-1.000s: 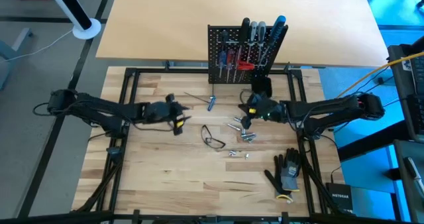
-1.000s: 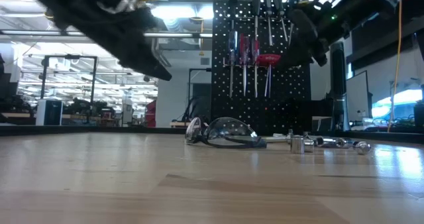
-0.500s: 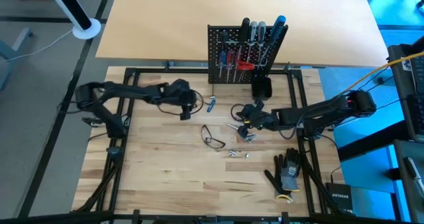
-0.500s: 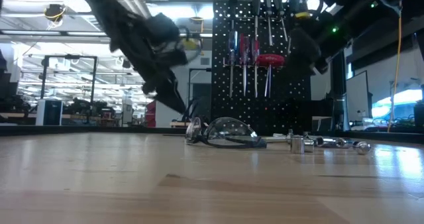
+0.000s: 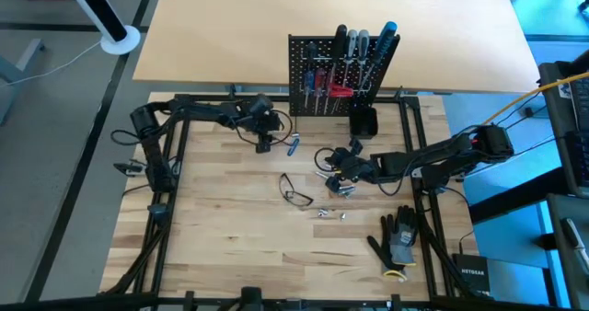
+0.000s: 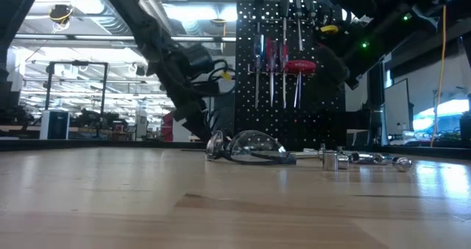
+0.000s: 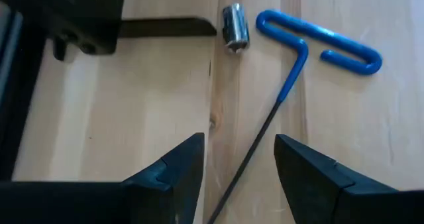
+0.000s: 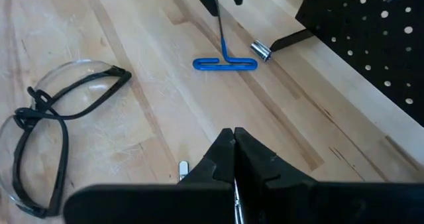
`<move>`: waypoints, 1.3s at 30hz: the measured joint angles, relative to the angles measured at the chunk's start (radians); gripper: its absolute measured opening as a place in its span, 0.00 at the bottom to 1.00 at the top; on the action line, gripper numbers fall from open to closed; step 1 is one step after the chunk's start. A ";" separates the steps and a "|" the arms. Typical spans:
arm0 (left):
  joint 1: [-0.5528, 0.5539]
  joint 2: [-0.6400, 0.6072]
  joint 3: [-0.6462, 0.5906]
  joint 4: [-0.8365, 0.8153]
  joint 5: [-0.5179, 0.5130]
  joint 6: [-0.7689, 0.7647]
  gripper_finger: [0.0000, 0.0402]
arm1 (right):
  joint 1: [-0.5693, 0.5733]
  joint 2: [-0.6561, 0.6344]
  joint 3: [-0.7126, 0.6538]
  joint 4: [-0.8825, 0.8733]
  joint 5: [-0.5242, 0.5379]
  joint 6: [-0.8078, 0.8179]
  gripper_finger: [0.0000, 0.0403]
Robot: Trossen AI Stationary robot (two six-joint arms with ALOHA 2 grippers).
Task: Hang tools onto peg board
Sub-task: Hang the blue pick tool on the peg board
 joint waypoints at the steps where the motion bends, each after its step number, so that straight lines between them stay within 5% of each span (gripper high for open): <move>1: 0.011 0.007 0.003 -0.002 0.012 0.004 0.43 | 0.000 0.000 0.000 -0.003 0.003 0.000 0.00; 8: 0.065 0.034 0.004 -0.060 0.150 0.054 0.43 | 0.000 0.000 0.000 -0.001 0.012 -0.037 0.00; 14: 0.081 0.036 0.005 -0.053 0.158 0.083 0.41 | 0.000 0.000 -0.001 0.017 0.099 -0.086 0.00; 31: 0.080 0.083 0.009 -0.068 0.136 0.108 0.03 | 0.000 0.000 -0.001 0.027 0.177 -0.105 0.00; 39: 0.061 0.074 0.008 -0.077 0.117 0.110 0.01 | 0.000 0.000 -0.001 0.025 0.177 -0.105 0.00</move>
